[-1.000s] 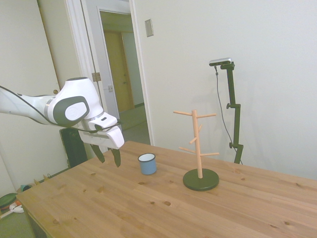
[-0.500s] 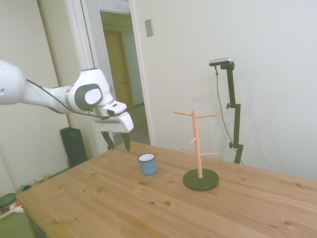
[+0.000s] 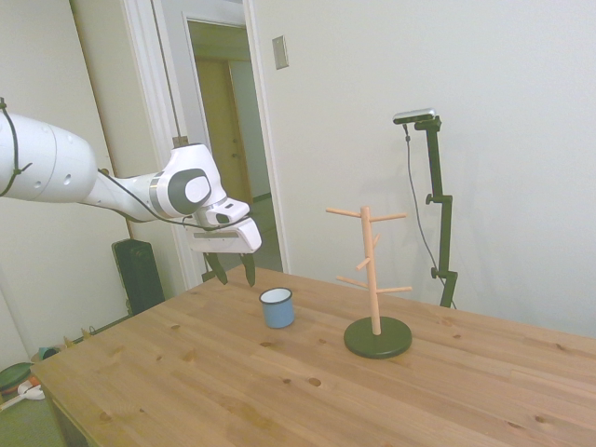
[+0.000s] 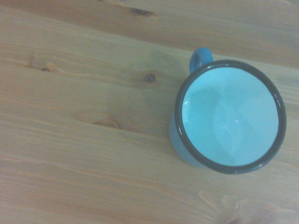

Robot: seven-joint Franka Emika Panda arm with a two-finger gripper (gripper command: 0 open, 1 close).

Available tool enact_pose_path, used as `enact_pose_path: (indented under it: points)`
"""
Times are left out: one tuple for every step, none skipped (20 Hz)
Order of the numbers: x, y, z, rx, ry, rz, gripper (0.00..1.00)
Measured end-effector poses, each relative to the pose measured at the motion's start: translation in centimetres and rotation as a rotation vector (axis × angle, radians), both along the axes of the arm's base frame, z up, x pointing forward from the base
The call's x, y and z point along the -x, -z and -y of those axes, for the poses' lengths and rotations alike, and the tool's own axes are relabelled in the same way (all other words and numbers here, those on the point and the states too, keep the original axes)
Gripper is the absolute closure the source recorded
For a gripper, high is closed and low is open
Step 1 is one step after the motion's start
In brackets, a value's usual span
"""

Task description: Hang the mug

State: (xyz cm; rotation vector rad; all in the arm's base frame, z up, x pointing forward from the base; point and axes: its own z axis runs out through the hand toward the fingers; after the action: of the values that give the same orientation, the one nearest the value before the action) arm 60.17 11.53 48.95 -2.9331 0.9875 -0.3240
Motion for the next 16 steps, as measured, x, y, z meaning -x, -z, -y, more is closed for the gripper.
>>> enact_pose_path:
  points:
    - [-0.5,0.1,-0.1,0.0,-0.001,0.001,0.0]
    - [-0.9,0.2,-0.2,0.0,0.0,0.001,0.0]
    - [-1.4,0.3,-0.3,0.001,0.0,-0.001,0.0]
    - [-1.8,0.4,-0.4,0.002,0.003,-0.002,0.0]
    - [-2.3,0.5,-0.4,0.004,0.006,-0.002,0.0]
    - [-2.7,0.6,-0.5,0.005,0.008,-0.002,0.0]
    - [-3.1,0.7,-0.5,0.006,0.008,-0.001,0.0]
    - [-3.5,0.9,-0.6,0.011,0.01,-0.001,0.0]
    - [-4.0,1.1,-0.7,0.013,0.012,0.0,0.0]
    - [-4.4,1.5,-0.8,0.015,0.014,-0.003,0.0]
    - [-4.9,1.9,-0.9,0.015,0.015,-0.006,0.0]
    - [-5.3,2.4,-1.0,0.016,0.015,-0.009,0.0]
    - [-5.7,2.9,-1.0,0.018,0.015,-0.014,0.0]
    - [-5.9,3.4,-1.2,0.019,0.014,-0.019,0.0]
    - [-6.2,3.8,-1.4,0.021,0.012,-0.022,0.0]
    - [-6.4,4.1,-1.6,0.022,0.009,-0.024,0.0]
